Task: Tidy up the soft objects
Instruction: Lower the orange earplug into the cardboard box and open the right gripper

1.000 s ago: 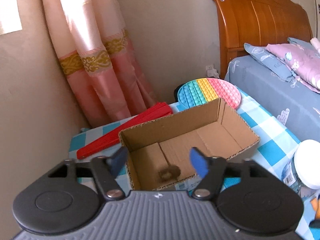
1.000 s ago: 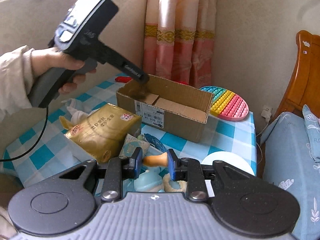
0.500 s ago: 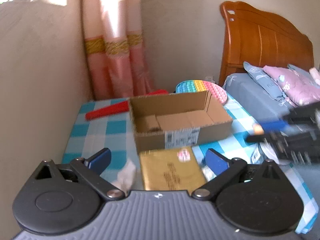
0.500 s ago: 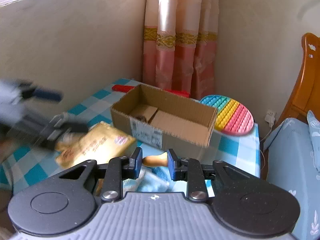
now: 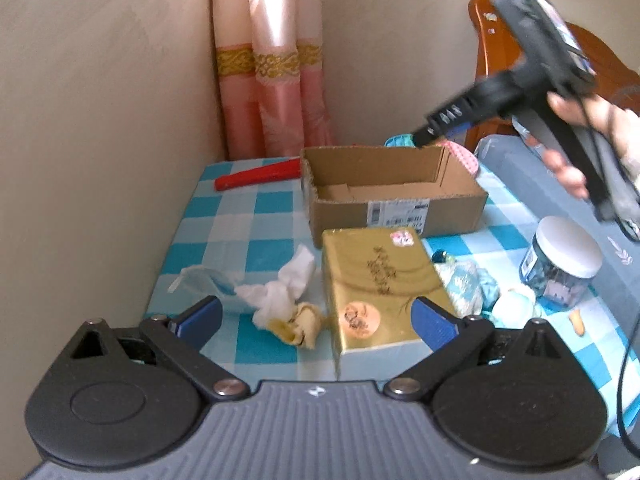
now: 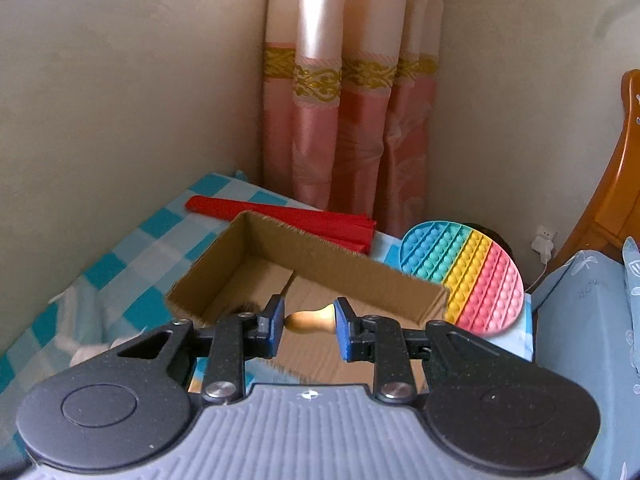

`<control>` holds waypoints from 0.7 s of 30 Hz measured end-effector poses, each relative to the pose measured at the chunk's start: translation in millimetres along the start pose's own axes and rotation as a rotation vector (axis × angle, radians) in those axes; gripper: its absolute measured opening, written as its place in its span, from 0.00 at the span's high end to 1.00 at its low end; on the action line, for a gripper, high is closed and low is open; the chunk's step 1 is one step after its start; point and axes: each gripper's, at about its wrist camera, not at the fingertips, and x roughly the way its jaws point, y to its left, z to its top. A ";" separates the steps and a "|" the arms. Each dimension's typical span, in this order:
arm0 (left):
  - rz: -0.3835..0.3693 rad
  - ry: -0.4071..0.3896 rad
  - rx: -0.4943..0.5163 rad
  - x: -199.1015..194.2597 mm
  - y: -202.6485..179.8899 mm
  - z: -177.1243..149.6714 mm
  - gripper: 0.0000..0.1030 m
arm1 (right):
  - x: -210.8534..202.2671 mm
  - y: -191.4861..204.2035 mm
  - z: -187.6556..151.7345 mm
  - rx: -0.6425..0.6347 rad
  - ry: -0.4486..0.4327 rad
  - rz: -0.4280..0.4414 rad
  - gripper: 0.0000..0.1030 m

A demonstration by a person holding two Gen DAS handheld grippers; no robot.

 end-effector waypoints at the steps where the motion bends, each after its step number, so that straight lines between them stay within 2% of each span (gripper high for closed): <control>1: 0.000 0.002 -0.002 0.1 0.9 -1.4 0.03 | 5.4 0.0 3.1 0.005 0.001 -0.005 0.56; 3: 0.003 0.003 -0.008 0.2 3.1 -3.0 0.02 | 10.6 -1.3 7.1 0.026 -0.007 -0.027 0.19; 5: 0.001 0.001 -0.013 -0.6 5.6 -4.2 0.02 | 10.0 -3.8 7.9 0.046 -0.025 -0.029 0.03; 6: 0.000 0.001 -0.015 -0.8 6.7 -4.7 0.02 | 7.4 -5.4 7.3 0.059 -0.035 -0.024 0.00; 12: -0.003 0.009 -0.015 1.4 8.2 -7.8 0.02 | -9.7 -2.2 -2.2 0.057 -0.016 -0.025 0.00; 21: -0.009 0.014 0.002 -1.7 4.2 -12.1 0.02 | -43.4 12.3 -38.7 0.063 -0.001 0.005 0.00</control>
